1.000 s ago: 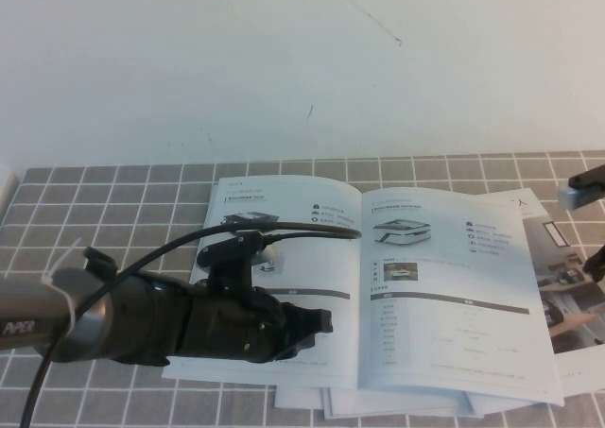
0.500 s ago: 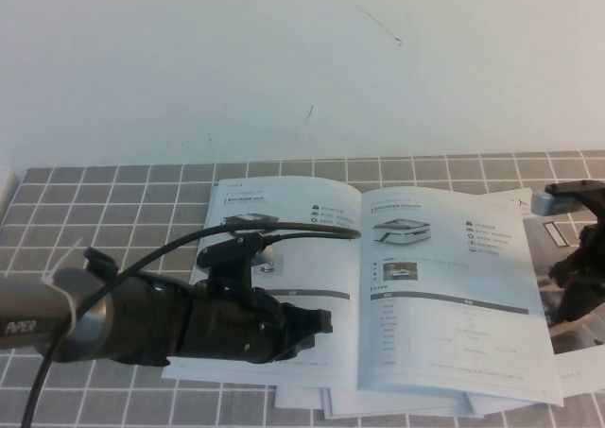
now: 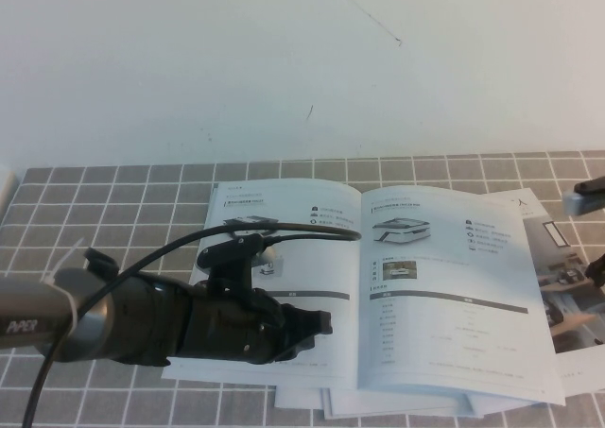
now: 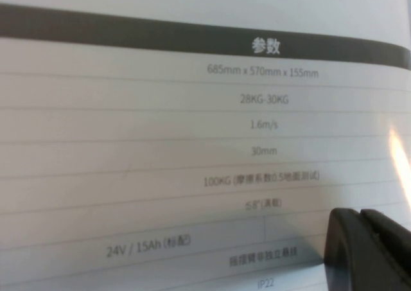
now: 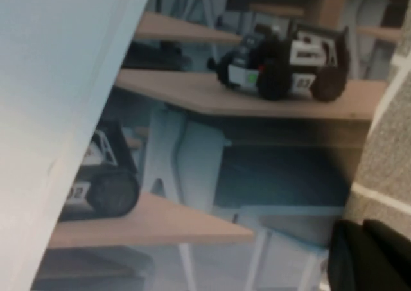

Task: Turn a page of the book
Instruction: Open the closed book

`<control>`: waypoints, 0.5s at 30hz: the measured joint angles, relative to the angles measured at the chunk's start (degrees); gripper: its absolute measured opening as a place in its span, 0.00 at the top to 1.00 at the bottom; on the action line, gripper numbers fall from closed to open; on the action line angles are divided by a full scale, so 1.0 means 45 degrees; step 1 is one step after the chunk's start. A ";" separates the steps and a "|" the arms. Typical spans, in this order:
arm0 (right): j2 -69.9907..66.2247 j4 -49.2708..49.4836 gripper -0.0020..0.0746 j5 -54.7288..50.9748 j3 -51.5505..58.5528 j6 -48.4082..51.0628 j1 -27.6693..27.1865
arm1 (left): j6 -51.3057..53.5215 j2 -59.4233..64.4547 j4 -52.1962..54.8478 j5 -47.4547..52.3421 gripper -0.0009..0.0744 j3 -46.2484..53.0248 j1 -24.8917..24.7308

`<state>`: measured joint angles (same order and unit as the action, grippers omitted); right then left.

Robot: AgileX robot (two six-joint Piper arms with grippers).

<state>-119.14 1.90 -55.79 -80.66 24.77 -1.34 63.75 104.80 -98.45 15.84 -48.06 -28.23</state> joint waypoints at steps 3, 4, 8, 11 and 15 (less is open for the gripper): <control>-0.0294 0.0021 0.98 -0.0125 -0.0090 -0.0047 0.0000 | 0.0000 0.0000 -0.0058 0.0000 0.99 0.0000 0.0000; -0.0303 0.0049 0.98 -0.0134 -0.0112 -0.0047 0.0000 | 0.0053 0.0000 -0.0057 0.0000 0.99 0.0000 0.0000; -0.0330 0.0545 0.98 -0.0327 -0.0113 0.0085 -0.0032 | 0.0296 0.0000 -0.0081 0.0009 0.99 0.0000 0.0000; -0.0411 0.1676 0.98 -0.0732 -0.0113 0.0789 -0.0084 | 0.0355 0.0000 -0.0081 0.0009 0.99 0.0000 0.0000; -0.0582 0.3358 0.98 -0.1123 -0.0113 0.1367 0.0168 | 0.0380 0.0000 -0.0081 0.0038 0.99 0.0000 0.0000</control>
<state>-121.76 17.01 -60.84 -81.17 30.92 -0.58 65.47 104.80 -98.82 16.01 -48.06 -28.23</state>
